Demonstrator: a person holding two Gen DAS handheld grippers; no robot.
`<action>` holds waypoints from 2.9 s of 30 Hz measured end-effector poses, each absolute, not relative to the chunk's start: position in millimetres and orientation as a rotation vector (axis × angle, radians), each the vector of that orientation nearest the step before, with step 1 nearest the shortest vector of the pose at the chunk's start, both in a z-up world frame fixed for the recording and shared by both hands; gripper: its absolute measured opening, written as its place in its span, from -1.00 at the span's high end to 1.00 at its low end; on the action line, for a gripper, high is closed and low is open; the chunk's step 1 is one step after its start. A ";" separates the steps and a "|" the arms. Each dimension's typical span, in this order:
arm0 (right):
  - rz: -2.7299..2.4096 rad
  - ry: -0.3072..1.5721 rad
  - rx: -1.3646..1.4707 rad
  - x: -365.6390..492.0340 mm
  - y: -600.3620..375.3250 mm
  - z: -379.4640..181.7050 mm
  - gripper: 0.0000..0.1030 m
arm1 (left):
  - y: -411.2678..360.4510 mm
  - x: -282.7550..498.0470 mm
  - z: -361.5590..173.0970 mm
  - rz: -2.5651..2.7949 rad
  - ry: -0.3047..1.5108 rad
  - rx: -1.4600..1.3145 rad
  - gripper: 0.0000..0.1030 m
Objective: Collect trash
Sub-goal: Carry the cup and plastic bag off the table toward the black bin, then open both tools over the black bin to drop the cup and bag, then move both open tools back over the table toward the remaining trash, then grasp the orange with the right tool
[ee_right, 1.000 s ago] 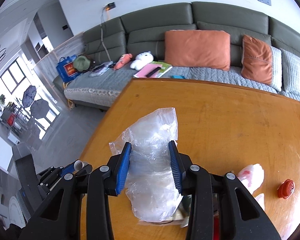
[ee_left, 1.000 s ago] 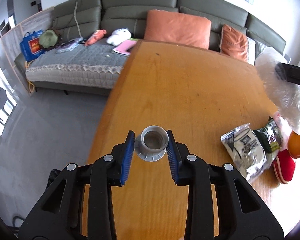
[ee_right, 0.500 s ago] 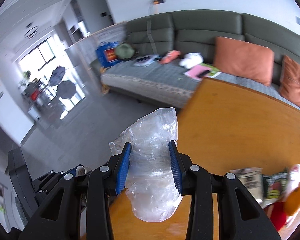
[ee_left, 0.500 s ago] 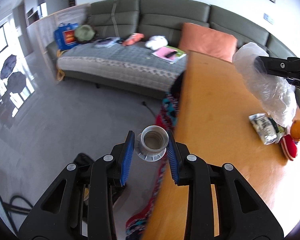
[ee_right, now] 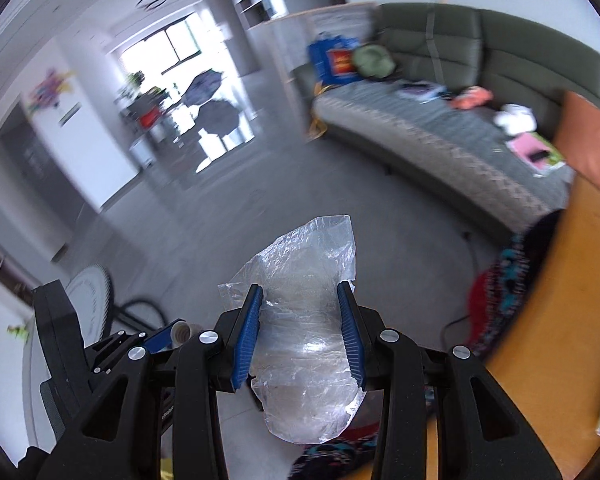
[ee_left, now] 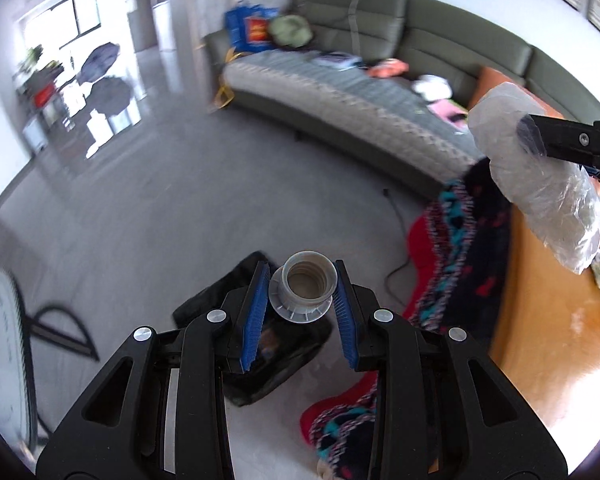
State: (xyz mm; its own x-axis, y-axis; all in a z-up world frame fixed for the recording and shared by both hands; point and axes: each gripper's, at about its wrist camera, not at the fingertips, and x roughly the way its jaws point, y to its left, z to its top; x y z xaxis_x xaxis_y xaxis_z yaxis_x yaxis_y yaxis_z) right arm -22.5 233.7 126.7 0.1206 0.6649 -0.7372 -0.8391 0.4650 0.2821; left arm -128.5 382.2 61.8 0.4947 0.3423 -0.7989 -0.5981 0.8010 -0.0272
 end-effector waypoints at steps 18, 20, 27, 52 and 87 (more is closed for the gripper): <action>1.146 1.017 -0.337 -45.2 336.0 87.7 -0.30 | 473.6 -174.0 38.0 0.785 0.888 -0.497 -0.88; 1.144 1.016 -0.340 -43.5 335.2 87.5 -0.30 | 473.0 -175.5 34.3 0.789 0.896 -0.514 -0.88; 1.124 0.989 -0.322 -38.7 316.6 96.7 -0.36 | 464.7 -175.5 37.5 0.797 0.895 -0.526 -0.88; 0.859 0.878 -0.120 38.8 117.6 154.4 -0.44 | 310.1 -53.2 95.4 0.467 0.856 -0.303 -0.88; 0.284 0.963 0.066 145.0 -232.9 77.9 -0.44 | 25.7 90.2 81.5 0.040 0.952 -0.106 -0.88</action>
State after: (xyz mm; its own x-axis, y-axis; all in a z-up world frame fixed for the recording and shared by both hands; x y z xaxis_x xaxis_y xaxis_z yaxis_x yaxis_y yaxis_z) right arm 145.0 -232.9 77.9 0.5367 0.2675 -0.8002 -0.2094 0.9610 0.1809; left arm 90.2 25.7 81.5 0.5797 -0.0120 -0.8147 -0.0810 0.9941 -0.0723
